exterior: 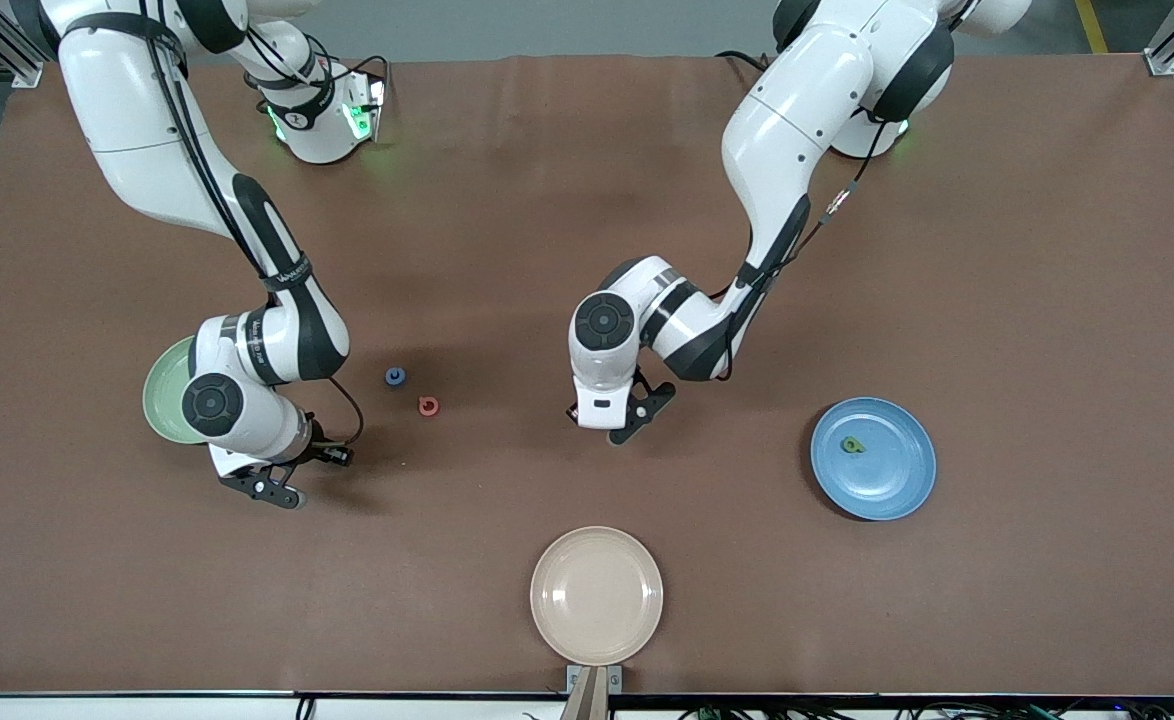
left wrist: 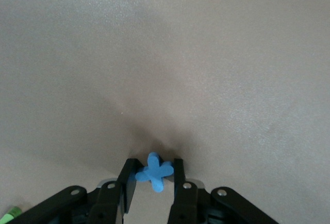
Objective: Sort upper and lower case letters into plates
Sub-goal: 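Drop the B on the green plate while the left gripper drops x on blue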
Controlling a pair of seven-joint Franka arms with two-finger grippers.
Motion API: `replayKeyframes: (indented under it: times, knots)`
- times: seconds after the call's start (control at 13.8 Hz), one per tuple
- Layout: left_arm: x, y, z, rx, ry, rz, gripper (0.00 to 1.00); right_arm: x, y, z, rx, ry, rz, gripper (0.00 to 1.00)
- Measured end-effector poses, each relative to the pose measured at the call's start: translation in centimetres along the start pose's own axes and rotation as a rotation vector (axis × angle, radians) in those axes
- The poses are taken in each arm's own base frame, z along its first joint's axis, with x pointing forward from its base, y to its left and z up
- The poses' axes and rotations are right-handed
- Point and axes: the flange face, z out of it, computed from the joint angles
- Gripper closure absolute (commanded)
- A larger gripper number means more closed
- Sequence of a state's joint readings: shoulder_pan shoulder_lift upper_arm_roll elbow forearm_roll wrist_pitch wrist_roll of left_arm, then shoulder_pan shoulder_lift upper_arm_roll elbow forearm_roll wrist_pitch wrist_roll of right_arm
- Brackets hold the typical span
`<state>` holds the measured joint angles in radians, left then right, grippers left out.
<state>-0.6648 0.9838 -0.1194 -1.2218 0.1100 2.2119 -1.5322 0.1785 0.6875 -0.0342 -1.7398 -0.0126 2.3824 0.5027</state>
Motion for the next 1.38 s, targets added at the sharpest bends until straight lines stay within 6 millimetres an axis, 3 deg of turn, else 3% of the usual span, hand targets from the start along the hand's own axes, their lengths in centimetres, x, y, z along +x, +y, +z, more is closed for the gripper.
replayKeyframes:
  times: [0.15, 0.29, 0.65, 0.8, 1.09, 1.23, 1.38]
  knots:
    - [0.7, 0.0, -0.2, 0.006, 0.007, -0.009, 1.00, 0.0, 0.0, 0.0, 0.000, 0.000, 0.000, 0.52]
    - [3.0, 0.1, -1.5, 0.001, 0.026, -0.031, 1.00, 0.0, 0.0, 0.0, 0.001, 0.000, 0.000, 0.57]
    - [14.7, -1.9, -9.7, -0.020, 0.069, -0.091, 1.00, 0.0, -0.2, -0.1, 0.004, 0.002, -0.001, 0.78]
    - [19.2, -3.8, -11.8, -0.006, 0.076, -0.094, 0.98, 0.0, -0.2, -0.1, 0.004, 0.002, -0.001, 0.80]
    - [25.5, -8.8, -12.0, 0.066, 0.103, -0.027, 0.97, -0.2, 0.3, -0.4, -0.024, -0.047, -0.040, 0.80]
    - [27.9, -11.8, -12.4, 0.098, 0.096, 0.017, 0.98, 0.2, 2.0, -2.5, -0.047, -0.100, -0.078, 0.80]
    - [30.2, -15.3, -12.3, 0.116, 0.079, 0.048, 0.98, 0.5, 4.8, -6.5, -0.050, -0.131, -0.110, 0.80]
